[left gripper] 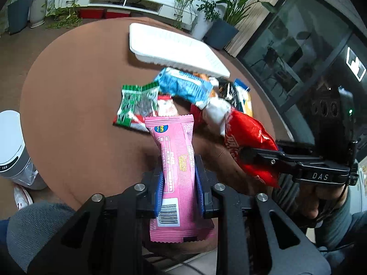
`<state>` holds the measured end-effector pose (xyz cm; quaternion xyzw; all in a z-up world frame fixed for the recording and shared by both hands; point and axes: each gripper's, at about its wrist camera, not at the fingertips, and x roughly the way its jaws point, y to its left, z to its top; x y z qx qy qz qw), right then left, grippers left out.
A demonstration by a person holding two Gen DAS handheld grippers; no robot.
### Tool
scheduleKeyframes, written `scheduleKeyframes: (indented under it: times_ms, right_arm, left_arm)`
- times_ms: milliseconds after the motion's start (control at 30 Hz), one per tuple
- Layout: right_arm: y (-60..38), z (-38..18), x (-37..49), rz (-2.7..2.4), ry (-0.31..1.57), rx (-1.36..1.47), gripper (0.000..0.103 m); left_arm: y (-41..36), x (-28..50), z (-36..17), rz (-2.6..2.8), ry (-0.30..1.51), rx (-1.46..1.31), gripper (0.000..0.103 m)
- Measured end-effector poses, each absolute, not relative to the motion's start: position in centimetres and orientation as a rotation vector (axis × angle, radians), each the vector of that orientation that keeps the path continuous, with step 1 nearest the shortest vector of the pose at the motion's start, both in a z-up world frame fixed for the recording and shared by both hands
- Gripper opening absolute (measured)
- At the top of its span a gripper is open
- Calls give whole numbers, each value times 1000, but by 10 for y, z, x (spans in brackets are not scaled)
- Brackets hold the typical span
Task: Organize snacks
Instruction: 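Carry the pink bar and red bag to the white tray and release both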
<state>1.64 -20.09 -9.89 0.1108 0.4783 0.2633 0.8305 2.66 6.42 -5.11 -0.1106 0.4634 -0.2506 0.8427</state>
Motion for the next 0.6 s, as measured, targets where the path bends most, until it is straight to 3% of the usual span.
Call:
scheduleKeyframes:
  times_ms: [333,600]
  right_arm:
    - [-263,-57,33,591,889,482,29]
    - [-358,-37,102,326,811,507,29]
  left_arm:
    - [77,70,-8,-507,894,-211,21]
    - [66,170,39,-484,849,-113,21]
